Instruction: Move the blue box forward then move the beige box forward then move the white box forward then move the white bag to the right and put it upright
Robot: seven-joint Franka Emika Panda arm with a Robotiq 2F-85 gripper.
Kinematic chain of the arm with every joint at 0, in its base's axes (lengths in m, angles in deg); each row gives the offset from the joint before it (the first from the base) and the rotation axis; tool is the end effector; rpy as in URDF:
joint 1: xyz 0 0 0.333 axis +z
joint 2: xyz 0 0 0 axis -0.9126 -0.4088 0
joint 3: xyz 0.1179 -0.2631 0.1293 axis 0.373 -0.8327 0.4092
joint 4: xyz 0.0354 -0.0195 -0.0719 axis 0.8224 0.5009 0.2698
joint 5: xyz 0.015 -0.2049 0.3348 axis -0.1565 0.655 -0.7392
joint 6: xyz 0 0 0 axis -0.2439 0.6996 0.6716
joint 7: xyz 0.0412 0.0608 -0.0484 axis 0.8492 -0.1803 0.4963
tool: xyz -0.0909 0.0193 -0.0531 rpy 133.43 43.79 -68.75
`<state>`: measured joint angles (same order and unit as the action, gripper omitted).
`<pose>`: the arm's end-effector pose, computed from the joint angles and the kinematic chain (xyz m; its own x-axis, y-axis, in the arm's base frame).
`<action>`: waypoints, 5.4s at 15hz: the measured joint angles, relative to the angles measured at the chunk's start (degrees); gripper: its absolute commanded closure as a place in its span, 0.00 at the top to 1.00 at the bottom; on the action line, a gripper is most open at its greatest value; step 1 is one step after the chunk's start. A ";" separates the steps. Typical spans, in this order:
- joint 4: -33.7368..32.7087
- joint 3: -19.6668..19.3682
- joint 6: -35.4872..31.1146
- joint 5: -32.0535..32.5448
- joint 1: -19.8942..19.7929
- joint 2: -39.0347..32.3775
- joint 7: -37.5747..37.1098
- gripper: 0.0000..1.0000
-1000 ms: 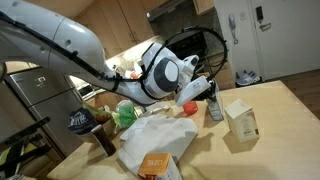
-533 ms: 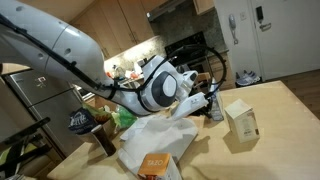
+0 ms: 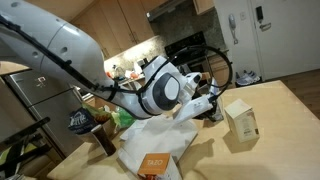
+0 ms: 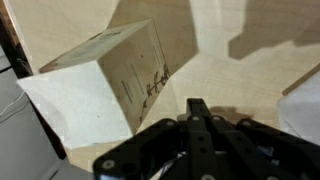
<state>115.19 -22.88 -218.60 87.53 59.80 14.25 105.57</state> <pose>0.7150 -0.1172 0.1533 0.8486 0.4488 0.2802 0.3423 -0.8695 0.3562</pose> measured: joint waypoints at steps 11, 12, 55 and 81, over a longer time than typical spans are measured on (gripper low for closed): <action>1.75 -0.79 -7.78 -0.28 -0.23 -0.01 -1.65 1.00; 2.17 -1.65 -9.03 -0.28 0.17 0.00 -2.61 1.00; -10.77 -15.53 2.19 -1.17 8.18 -9.22 -17.06 0.00; -48.74 -21.37 4.63 -1.17 5.10 -32.10 -25.30 0.00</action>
<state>66.45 -44.25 -213.96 86.36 64.90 -17.84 80.27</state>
